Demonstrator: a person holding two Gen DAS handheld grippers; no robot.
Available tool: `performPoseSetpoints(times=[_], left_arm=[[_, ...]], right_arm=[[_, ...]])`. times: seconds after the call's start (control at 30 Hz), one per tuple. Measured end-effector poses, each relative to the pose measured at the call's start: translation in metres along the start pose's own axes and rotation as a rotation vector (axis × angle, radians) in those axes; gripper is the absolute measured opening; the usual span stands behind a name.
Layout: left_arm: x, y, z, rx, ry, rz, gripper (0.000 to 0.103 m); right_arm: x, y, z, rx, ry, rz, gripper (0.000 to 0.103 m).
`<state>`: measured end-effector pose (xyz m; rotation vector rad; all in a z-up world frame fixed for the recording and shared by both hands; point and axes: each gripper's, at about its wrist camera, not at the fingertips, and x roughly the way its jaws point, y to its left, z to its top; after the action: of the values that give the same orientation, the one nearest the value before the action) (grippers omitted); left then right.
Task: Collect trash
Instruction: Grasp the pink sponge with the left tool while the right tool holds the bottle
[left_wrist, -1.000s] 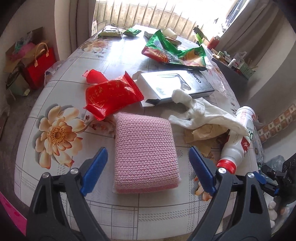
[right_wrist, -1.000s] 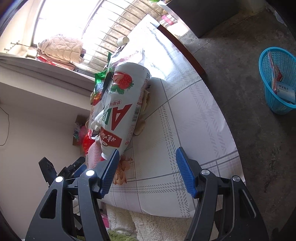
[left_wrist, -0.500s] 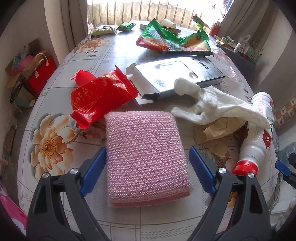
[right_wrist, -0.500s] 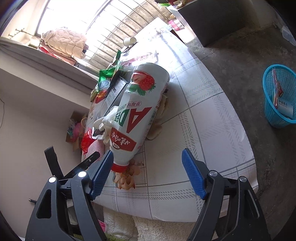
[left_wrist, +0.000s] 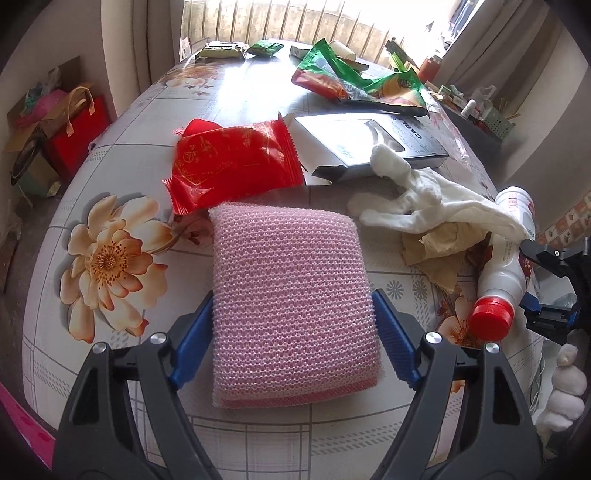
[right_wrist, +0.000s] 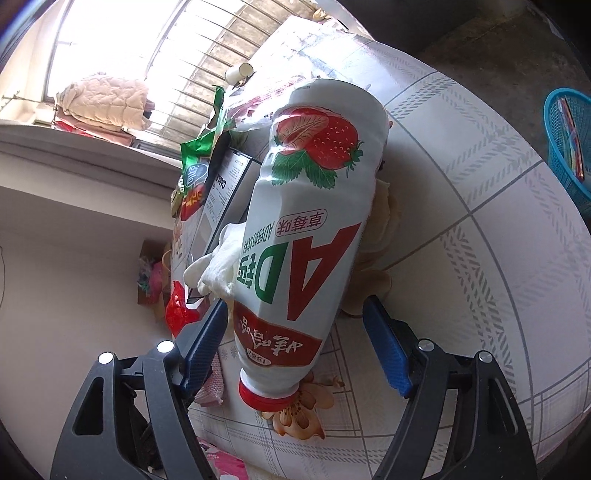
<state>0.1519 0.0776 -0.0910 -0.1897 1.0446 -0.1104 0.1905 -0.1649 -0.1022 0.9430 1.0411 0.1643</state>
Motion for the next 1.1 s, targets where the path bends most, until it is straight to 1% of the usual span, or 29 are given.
performPoseSetpoints(times=[0.07,0.27,0.37,0.43,0.57,0.67,0.7,0.73,0.77,0.97,1.1], left_arm=[[-0.004,0.002,-0.006,0.000,0.001,-0.008,0.077],[-0.015,0.007,-0.019,-0.020,0.014,-0.046,0.077],[-0.019,0.008,-0.025,-0.023,0.027,-0.068,0.077],[-0.022,0.008,-0.030,-0.026,0.040,-0.078,0.077],[-0.026,0.004,-0.036,-0.018,0.065,-0.109,0.078],[-0.026,0.002,-0.037,-0.012,0.074,-0.107,0.079],[-0.025,0.003,-0.036,-0.015,0.074,-0.106,0.080],[-0.024,0.002,-0.035,-0.017,0.075,-0.102,0.080],[-0.023,0.002,-0.033,-0.018,0.076,-0.098,0.081],[-0.019,0.003,-0.028,-0.018,0.057,-0.066,0.083],[-0.017,0.002,-0.027,0.000,0.040,-0.039,0.083]], right_arm=[[0.001,-0.001,-0.001,0.012,-0.004,0.017,0.062],[-0.015,-0.008,-0.009,-0.011,-0.005,0.001,0.060],[-0.025,-0.010,-0.014,-0.041,0.035,-0.006,0.060],[-0.033,-0.011,-0.020,-0.075,0.062,-0.032,0.060],[-0.052,-0.016,-0.032,-0.113,0.063,-0.094,0.061],[-0.057,-0.017,-0.031,-0.111,0.045,-0.112,0.063],[-0.057,-0.018,-0.030,-0.105,0.034,-0.117,0.065],[-0.058,-0.019,-0.028,-0.093,0.024,-0.114,0.070],[-0.058,-0.020,-0.026,-0.085,0.019,-0.106,0.072],[-0.042,-0.023,-0.017,-0.043,0.014,-0.091,0.073],[-0.036,-0.019,-0.016,-0.059,0.008,-0.089,0.073]])
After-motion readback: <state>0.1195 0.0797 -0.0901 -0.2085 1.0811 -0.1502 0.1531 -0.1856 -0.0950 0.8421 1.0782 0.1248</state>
